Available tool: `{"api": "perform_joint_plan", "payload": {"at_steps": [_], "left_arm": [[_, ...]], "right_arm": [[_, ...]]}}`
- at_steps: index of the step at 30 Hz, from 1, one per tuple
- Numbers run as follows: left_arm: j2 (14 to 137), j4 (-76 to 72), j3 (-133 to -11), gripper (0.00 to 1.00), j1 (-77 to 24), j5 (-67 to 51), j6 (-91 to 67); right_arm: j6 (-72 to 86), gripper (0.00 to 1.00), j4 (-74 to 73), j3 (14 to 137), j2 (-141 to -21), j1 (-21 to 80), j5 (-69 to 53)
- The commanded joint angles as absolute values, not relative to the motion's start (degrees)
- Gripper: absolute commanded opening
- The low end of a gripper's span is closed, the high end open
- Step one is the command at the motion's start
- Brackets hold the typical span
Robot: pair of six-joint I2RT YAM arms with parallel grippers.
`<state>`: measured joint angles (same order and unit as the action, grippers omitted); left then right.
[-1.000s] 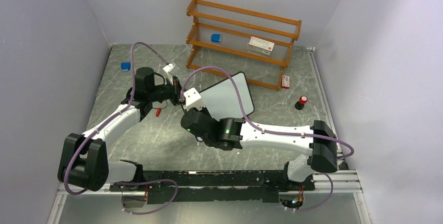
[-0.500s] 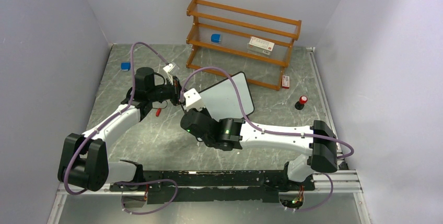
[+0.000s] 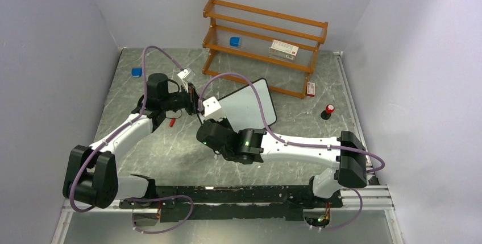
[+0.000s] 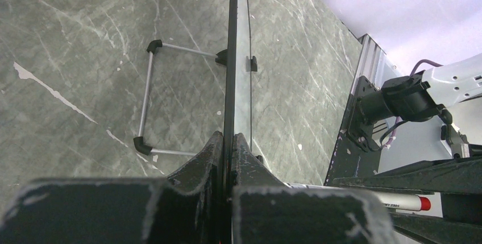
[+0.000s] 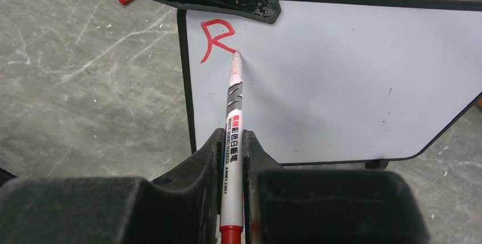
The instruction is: Write a sentence on the whiteboard
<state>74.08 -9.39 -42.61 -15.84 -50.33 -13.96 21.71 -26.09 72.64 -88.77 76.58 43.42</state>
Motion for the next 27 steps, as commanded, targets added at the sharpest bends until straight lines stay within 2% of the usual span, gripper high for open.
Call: {"api": "perform_joint_plan", "payload": {"at_steps": [1,27], "left_arm": [[74.4,-7.6,-43.1,0.05,-16.2,-49.4,-13.4],[74.4,-7.5,-43.1,0.05,-16.3,-49.6,-13.4]], "right_arm": [[22.2,0.00,-26.4,72.8,-88.9,76.3,42.7],[21.0,0.00,-24.1,75.3,-90.8,77.3,39.9]]}}
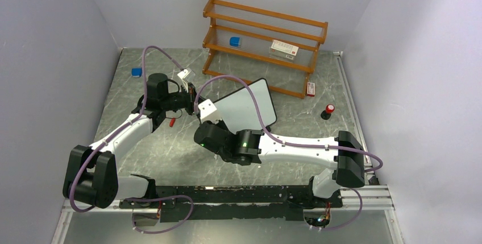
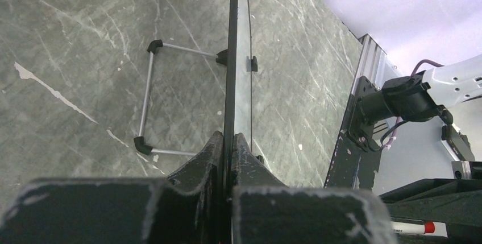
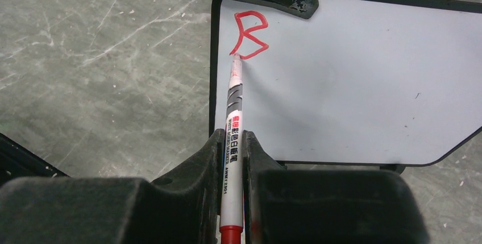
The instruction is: Write a sentence on the whiteboard
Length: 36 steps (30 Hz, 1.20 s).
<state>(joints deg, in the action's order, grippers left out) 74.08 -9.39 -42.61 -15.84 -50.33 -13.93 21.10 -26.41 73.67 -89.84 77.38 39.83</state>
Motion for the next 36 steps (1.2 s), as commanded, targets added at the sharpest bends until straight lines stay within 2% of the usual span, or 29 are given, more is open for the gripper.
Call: {"api": "perform_joint_plan", "payload": {"at_steps": [1,17,36], "left_arm": [[74.4,-7.5,-43.1,0.05,-16.3,-49.5,-13.3],[74.6,-6.7,-43.3,0.05,-16.3,-49.0,-12.8],[74.7,-6.2,-43.5,0.05,-16.3,-49.0,-12.4]], "right_arm": [[21.0,0.00,-24.2,75.4,-90.8,77.3,40.0],[20.9,0.00,-26.1,71.6,-84.5,77.1,42.9],[19.6,0.00,-24.4,70.9,-84.6,75.3,42.1]]}}
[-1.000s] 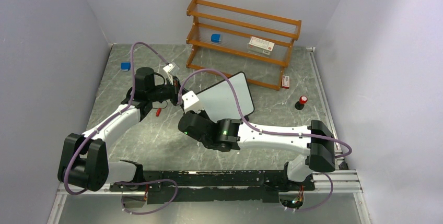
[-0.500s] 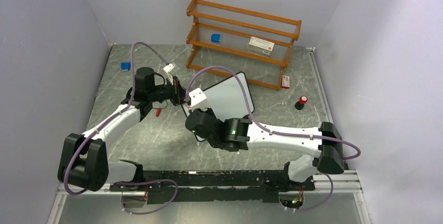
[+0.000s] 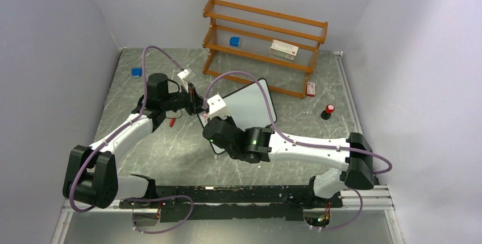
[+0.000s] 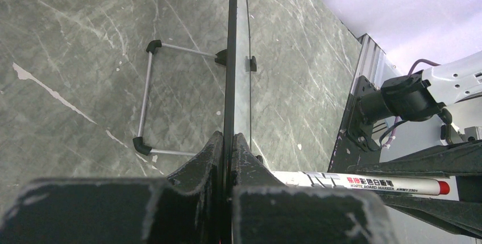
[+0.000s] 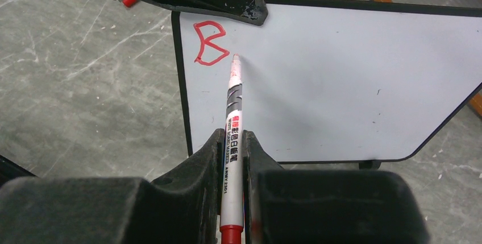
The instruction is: Write a sentence on the whiteboard
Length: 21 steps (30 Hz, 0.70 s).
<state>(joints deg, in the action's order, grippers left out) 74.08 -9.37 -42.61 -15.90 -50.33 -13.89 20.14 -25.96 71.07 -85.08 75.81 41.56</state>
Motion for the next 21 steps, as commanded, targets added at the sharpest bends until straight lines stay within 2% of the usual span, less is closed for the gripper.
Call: {"api": "perform_joint_plan", "payload": {"at_steps": [1,21], "left_arm": [[74.7,-6.2,-43.5,0.05,-16.3,-49.0,-12.3],[75.1,-6.1,-43.6,0.05,-16.3,-49.0,-12.1]], "right_arm": [[19.5,0.00,-24.3,71.0,-84.6,75.3,42.0],[18.2,0.00,-22.1,71.7,-86.9,74.5,40.5]]}}
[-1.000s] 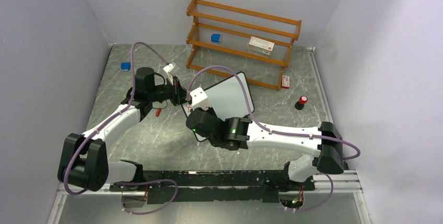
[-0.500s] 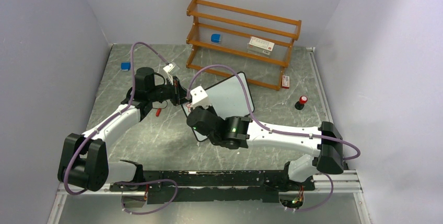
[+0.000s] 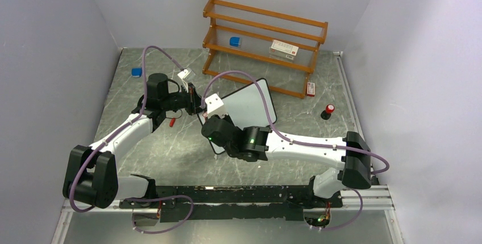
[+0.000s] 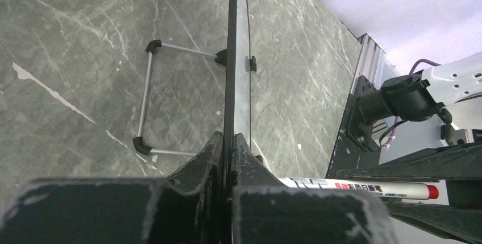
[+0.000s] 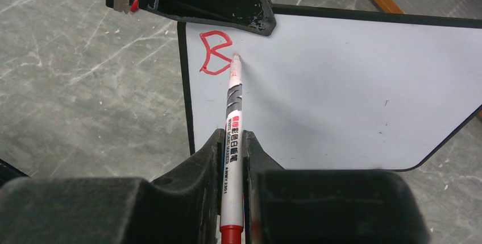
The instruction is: Write a sentence on the whiteboard
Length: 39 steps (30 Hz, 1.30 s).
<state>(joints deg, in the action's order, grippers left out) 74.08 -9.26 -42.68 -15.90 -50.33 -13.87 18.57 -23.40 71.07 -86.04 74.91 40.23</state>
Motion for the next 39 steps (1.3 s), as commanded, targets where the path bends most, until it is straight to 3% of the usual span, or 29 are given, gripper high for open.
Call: {"api": "perform_joint_plan", "payload": {"at_steps": [1,39], "left_arm": [[75.1,-6.1,-43.6,0.05,-16.4,-49.0,-12.2],[75.3,-6.2,-43.7,0.05,-16.4,-49.0,-12.3]], "right_arm": [[18.3,0.00,-22.2,71.7,-86.9,74.4,40.5],[23.3,0.00,-27.5,68.8,-85.6,73.6,38.5]]}}
